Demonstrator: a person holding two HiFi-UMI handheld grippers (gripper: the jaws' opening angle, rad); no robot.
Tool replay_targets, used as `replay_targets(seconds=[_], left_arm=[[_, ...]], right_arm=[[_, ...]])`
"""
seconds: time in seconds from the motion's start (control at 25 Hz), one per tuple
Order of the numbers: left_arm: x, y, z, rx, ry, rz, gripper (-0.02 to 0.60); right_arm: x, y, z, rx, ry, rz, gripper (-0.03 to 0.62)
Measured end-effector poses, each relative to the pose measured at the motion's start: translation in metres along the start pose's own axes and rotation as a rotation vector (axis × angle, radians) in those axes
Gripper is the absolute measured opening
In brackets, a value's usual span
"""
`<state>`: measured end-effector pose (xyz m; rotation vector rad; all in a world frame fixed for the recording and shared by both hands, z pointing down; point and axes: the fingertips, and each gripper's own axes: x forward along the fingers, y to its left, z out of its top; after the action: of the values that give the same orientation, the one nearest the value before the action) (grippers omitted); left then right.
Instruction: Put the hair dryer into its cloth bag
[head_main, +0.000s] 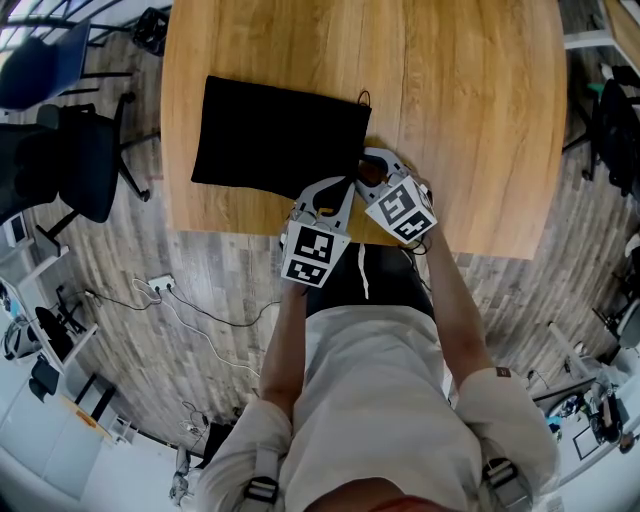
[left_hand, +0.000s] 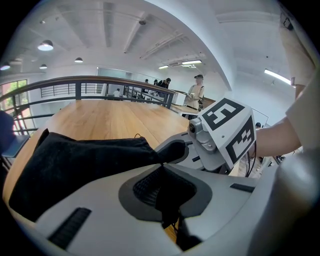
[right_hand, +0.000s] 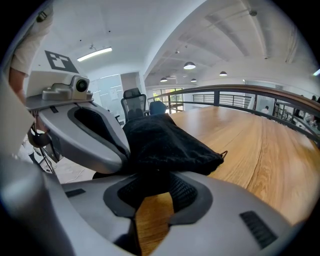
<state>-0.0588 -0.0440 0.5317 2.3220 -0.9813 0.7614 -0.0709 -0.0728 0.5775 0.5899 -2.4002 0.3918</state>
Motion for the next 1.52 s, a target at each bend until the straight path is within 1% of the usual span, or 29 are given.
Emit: replay_targets(seconds=[0.36, 0.64, 0.92, 1.08, 1.32, 1.52], left_arm=[[-0.002, -0.002, 0.006, 0.003, -0.019, -0.004, 0.026], [-0.005, -0.002, 0.014, 0.016, -0.034, -0.012, 0.028], [-0.012, -0.006, 0.030, 0.056, -0.056, -0.028, 0.044], [-0.020, -0.009, 0.045, 0.071, -0.089, -0.027, 0.044], [-0.041, -0.004, 0.069, 0.092, -0.140, -0.007, 0.043], [-0.054, -0.001, 0.089, 0.114, -0.177, 0.010, 0.043]], right_arm=[[-0.018, -0.008, -0.008, 0.003, 0.038, -0.030, 0.170], [-0.043, -0.012, -0.017, 0.023, 0.053, -0.079, 0.179], [-0.071, -0.013, -0.006, 0.038, 0.021, -0.138, 0.176], [-0.091, -0.016, 0.013, 0.037, -0.027, -0.183, 0.150], [-0.121, -0.020, 0.052, 0.039, -0.120, -0.246, 0.084], [-0.145, -0.026, 0.074, 0.027, -0.175, -0.277, 0.043]])
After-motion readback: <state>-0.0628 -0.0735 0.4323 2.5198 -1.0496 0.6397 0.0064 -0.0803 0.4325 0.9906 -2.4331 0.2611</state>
